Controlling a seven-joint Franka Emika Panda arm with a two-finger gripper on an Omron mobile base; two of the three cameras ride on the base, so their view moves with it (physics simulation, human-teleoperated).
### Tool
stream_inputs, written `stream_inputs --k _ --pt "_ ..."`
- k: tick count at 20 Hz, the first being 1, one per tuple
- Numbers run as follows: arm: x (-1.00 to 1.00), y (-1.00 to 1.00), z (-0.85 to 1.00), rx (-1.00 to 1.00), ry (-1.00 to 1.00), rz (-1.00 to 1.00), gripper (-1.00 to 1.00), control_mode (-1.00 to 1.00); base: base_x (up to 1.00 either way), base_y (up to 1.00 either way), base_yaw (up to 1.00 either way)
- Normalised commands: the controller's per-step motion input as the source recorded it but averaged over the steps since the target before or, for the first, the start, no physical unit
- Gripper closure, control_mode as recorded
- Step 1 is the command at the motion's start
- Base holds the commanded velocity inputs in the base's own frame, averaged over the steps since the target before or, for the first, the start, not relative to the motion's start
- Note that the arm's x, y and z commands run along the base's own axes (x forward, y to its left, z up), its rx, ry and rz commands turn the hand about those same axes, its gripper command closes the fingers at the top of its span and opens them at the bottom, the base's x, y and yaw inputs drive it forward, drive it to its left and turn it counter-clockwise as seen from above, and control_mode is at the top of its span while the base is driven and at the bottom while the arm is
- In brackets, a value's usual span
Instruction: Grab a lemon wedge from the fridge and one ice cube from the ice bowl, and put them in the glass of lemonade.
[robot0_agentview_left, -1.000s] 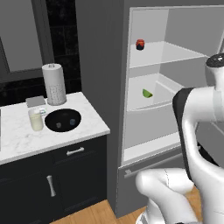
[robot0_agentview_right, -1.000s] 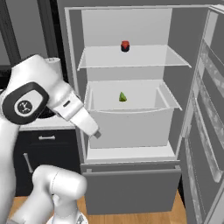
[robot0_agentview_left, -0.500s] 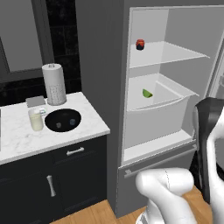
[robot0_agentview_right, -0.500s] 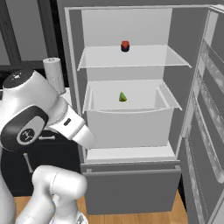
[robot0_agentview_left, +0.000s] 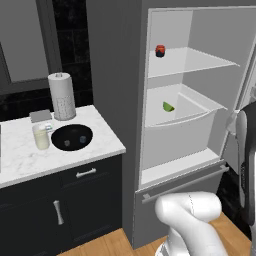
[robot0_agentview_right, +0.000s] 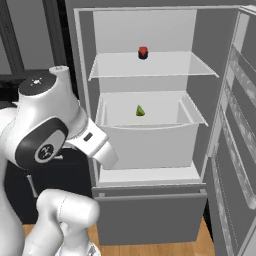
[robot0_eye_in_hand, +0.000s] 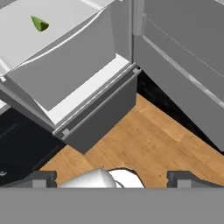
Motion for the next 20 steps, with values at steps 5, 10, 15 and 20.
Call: stream_inputs --k 5,10,15,20 --pt "0.23 0.00 0.09 0.01 0.00 0.00 -1.00 -1.00 0.00 0.00 0.00" --pt "0.00 0.00 0.10 0.02 -0.06 0.00 -1.00 -1.00 0.00 0.00 0.00" --pt "0.00 0.00 0.02 0.01 -0.05 0.00 -1.00 -1.00 0.00 0.00 0.00" --pt "-0.46 0.04 0.08 0.03 -0.08 0.07 -1.00 -1.00 0.00 0.00 0.00"
